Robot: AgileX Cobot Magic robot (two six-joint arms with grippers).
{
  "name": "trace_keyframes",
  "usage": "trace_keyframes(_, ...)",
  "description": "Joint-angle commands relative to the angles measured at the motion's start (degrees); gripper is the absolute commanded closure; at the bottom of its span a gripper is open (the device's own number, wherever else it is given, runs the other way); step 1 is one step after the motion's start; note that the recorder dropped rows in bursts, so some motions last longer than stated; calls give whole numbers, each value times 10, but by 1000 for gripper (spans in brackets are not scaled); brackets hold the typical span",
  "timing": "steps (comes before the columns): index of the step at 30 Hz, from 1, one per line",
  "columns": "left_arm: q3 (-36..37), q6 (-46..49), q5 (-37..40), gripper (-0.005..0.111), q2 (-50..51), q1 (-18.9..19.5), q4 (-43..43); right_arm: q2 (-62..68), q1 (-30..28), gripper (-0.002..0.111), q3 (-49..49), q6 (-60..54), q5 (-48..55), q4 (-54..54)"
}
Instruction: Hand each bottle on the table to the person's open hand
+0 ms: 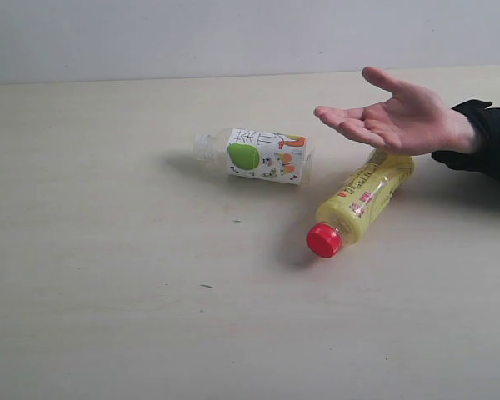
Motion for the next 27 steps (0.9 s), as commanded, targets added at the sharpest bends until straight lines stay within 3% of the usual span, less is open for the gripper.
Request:
trace_keyframes(1, 0, 1, -6, 107, -4, -3, -3, -3, -3, 108, 3, -27, 69, -6)
trace_keyframes(5, 0, 1, -6, 107, -4, -3, -3, -3, -3, 108, 3, -43, 147, -6)
trace_keyframes(13, 0, 3, -6, 107, -4, -3, -3, -3, -3, 108, 3, -22, 143, 0)
trace_keyframes(23, 0, 3, -36, 107, -4, -3, -3, -3, -3, 108, 3, -25, 130, -6)
trace_keyframes(27, 0, 2, -39, 107, -4, -3, -3, -3, -3, 108, 3, -37, 45, -3)
